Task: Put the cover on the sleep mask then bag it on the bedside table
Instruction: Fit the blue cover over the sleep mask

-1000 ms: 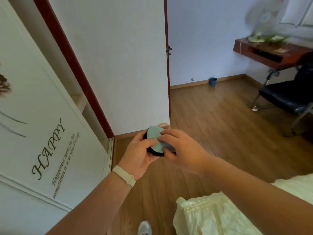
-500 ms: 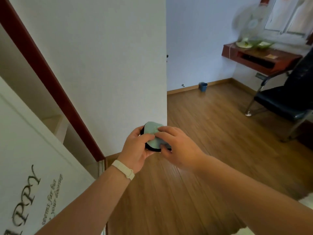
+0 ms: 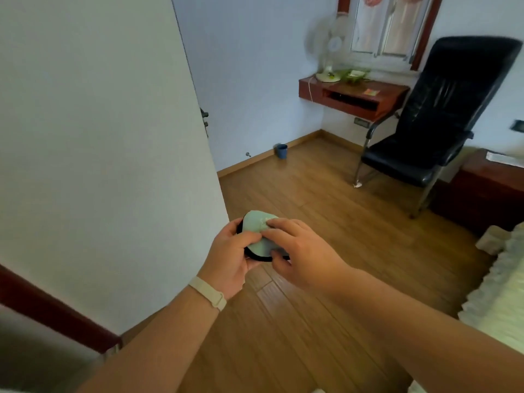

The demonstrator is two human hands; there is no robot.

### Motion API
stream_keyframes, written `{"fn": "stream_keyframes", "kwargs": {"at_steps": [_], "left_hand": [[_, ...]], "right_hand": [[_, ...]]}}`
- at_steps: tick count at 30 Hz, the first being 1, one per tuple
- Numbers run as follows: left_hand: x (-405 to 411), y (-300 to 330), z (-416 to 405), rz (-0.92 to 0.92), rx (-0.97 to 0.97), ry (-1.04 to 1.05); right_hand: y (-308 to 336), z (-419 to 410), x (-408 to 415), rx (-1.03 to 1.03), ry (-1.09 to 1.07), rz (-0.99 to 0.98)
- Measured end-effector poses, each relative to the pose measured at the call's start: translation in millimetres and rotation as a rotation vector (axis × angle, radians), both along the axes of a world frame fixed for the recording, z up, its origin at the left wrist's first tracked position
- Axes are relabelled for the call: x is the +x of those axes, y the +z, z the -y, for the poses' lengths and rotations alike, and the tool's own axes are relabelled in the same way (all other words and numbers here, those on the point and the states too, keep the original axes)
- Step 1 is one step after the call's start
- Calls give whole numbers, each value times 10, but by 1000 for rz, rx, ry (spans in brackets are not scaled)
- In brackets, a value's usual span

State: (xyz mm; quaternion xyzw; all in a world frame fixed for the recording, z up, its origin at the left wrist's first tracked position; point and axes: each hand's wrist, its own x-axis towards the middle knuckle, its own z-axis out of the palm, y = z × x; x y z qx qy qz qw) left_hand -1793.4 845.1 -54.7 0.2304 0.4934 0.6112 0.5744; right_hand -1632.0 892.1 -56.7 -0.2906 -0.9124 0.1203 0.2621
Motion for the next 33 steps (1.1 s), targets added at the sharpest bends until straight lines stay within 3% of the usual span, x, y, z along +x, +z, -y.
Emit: {"fn": "stream_keyframes", "kwargs": {"at_steps": [10, 24, 33], "left_hand": [[886, 171, -1845, -41, 11, -241], [2662, 7, -3602, -19, -15, -678], [3435, -106, -5113, 17, -44, -898]], "right_hand": [[95, -1507, 936, 0, -246, 24], [6, -2502, 2610, -51, -705, 62], [-149, -3742, 3239, -53, -929, 64]]}}
